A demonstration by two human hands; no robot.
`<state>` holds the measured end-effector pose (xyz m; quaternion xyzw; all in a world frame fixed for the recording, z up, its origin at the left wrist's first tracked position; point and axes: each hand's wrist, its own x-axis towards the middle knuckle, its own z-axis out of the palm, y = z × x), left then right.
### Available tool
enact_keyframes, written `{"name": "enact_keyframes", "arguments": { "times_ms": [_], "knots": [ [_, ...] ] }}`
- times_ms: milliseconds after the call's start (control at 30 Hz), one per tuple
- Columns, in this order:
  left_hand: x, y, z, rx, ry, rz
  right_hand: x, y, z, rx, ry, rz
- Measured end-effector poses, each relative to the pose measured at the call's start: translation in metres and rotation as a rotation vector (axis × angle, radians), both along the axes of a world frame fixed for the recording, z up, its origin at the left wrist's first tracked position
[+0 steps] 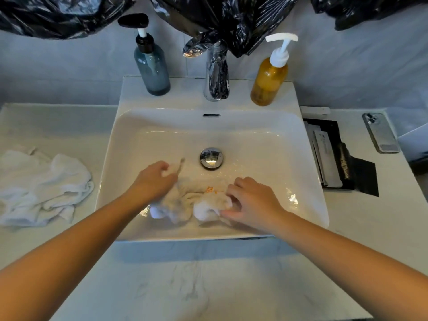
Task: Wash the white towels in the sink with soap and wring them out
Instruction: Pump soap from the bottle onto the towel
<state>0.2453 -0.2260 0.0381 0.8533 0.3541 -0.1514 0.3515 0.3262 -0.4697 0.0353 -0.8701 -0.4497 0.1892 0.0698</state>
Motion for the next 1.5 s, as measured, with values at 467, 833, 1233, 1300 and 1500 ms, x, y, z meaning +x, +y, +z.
{"name": "enact_keyframes", "arguments": {
  "times_ms": [467,833,1233,1300,1500],
  "knots": [
    [0.005,-0.046,-0.010,-0.142,-0.255,-0.382,0.016,-0.006,-0.002,0.348,0.489,-0.414],
    [-0.004,-0.058,-0.032,0.245,-0.080,-0.801,-0.008,0.006,-0.039,-0.020,0.141,-0.071],
    [0.035,-0.048,-0.049,0.235,-0.168,-0.487,0.037,0.034,-0.049,0.080,-0.058,0.054],
    [0.033,-0.040,-0.034,0.267,-0.333,-0.453,0.044,0.031,-0.035,0.223,-0.080,0.016],
    [0.005,-0.025,-0.005,0.393,-0.431,-0.743,0.035,0.010,-0.007,0.210,0.041,0.044]
  ]
}}
